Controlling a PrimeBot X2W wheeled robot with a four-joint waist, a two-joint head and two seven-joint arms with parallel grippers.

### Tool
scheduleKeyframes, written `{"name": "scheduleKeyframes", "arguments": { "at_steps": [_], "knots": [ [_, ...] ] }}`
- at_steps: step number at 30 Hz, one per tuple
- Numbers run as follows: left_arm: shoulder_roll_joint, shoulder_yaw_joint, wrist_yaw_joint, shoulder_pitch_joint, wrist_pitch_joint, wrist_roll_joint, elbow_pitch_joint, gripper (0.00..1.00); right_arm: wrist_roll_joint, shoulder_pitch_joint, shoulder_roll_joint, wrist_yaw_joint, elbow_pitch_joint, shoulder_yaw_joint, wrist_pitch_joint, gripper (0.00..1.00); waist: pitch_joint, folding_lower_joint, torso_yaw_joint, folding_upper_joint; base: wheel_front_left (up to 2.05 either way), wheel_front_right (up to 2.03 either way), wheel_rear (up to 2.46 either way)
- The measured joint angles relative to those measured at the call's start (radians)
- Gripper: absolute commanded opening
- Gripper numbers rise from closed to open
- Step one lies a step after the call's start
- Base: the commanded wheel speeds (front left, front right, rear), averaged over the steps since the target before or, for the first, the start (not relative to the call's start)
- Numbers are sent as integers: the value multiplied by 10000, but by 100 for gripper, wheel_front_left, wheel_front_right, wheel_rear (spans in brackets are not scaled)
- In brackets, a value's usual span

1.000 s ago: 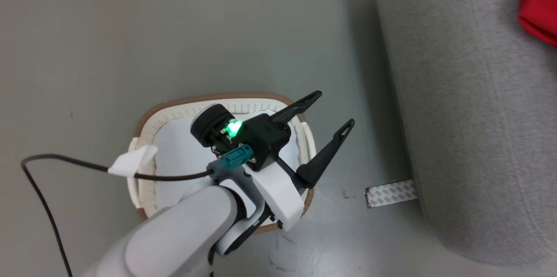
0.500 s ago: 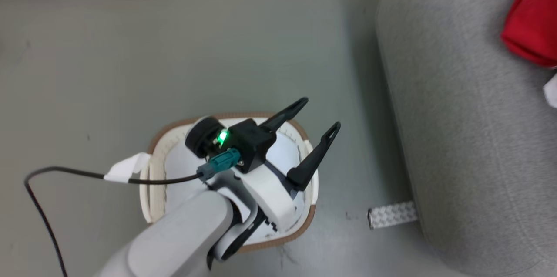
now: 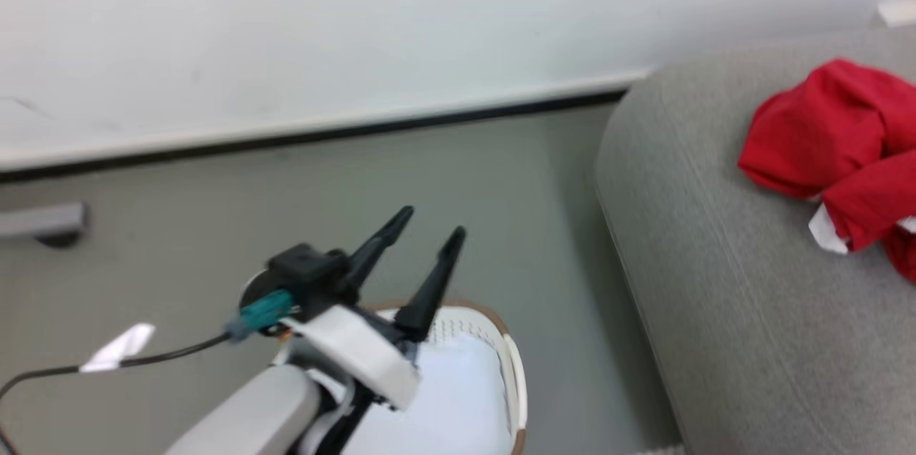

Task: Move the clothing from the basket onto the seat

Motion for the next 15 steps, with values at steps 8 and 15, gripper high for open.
{"name": "scheduleKeyframes", "arguments": {
  "at_steps": [8, 15],
  "knots": [
    [913, 1521, 871, 1539, -401, -913, -729, 100, -194, 1617, 1430, 0, -1918, -1776, -1875, 100, -1137, -1, 751, 0, 0, 0, 0],
    [1358, 2784, 1620, 3315, -665, -825, -1043, 100, -1628, 3958, 4788, -2, -3053, -3593, -3630, 100, -1487, 0, 1500, 0, 0, 0, 0]
  ]
}}
